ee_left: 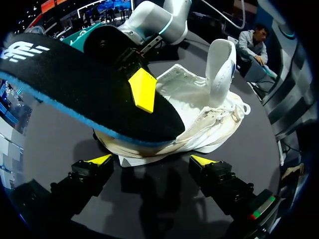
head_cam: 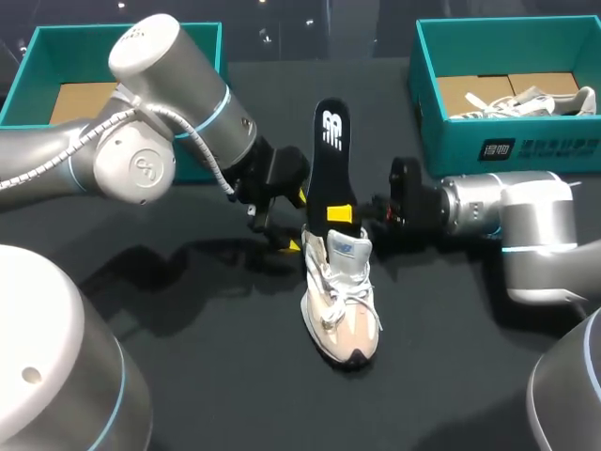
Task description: Take the shoe out of the shoebox, open the shoe tongue, remove and reinsert the insole, then place the shoe into the shoebox
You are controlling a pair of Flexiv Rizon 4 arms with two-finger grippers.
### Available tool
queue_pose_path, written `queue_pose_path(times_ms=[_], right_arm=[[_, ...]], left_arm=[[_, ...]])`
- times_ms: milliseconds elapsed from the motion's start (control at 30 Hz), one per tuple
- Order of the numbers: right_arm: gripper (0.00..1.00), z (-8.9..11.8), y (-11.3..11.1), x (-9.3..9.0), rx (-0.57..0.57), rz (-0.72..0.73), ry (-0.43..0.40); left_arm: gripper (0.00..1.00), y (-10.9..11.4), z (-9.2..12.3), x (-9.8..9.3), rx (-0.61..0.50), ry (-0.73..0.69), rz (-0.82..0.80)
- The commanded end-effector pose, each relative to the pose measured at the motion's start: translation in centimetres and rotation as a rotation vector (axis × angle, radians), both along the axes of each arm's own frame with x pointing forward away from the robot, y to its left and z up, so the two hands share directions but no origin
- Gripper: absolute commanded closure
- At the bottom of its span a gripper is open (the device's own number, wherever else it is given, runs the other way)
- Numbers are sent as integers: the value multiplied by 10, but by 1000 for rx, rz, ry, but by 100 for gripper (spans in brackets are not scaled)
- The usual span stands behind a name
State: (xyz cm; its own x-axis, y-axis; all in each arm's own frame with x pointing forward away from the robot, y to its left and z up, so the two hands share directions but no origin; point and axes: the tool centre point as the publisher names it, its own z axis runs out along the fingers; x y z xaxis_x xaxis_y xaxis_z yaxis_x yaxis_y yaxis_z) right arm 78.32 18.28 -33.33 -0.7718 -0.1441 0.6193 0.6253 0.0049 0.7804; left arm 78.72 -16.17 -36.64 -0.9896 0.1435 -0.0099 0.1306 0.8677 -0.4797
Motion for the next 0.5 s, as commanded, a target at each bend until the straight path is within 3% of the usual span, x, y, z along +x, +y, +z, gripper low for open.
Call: queue_pose_path(times_ms=[33, 333, 400, 500], right_arm=[[100, -7, 1, -12, -29, -21, 8], [100, -1, 0, -14, -3, -30, -8], [81, 2, 0, -13, 3, -26, -18], [72, 6, 0, -11, 9, -21, -32]], left_arm=[[0, -1, -1, 0, 0, 0, -1], [0, -1, -1, 0, 0, 0, -1], [0, -1, -1, 0, 0, 0, -1], [0, -1, -1, 0, 0, 0, -1]])
